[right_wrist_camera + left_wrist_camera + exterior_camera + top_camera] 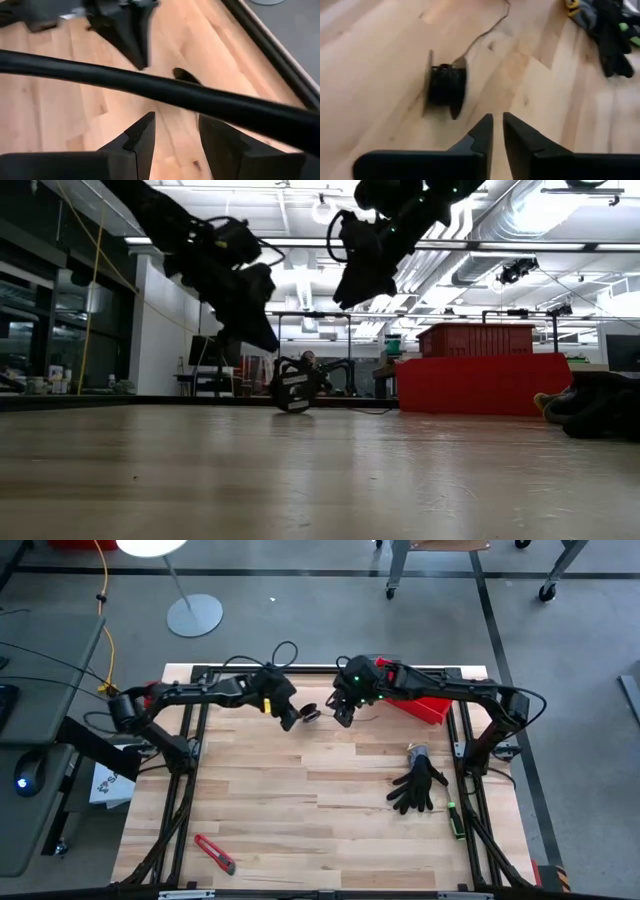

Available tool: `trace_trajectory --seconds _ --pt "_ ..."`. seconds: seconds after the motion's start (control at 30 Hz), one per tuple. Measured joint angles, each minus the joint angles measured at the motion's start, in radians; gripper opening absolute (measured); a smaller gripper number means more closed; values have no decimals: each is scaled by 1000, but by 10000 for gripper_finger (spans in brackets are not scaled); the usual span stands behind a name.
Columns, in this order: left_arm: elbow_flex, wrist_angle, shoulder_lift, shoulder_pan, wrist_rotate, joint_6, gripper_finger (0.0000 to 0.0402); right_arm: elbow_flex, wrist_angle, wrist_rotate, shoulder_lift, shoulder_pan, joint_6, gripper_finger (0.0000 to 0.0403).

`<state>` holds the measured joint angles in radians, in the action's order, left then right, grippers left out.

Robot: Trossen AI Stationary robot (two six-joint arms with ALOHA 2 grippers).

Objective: Coil cords
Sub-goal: Coil the black wire on the spool

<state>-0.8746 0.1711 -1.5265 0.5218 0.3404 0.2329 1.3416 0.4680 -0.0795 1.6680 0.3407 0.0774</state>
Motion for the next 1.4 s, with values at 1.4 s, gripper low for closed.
trace_trajectory --seconds 1.4 --pt "-494 417 -327 20 -93 -275 90 -4 -36 -4 0 -59 -15 144"
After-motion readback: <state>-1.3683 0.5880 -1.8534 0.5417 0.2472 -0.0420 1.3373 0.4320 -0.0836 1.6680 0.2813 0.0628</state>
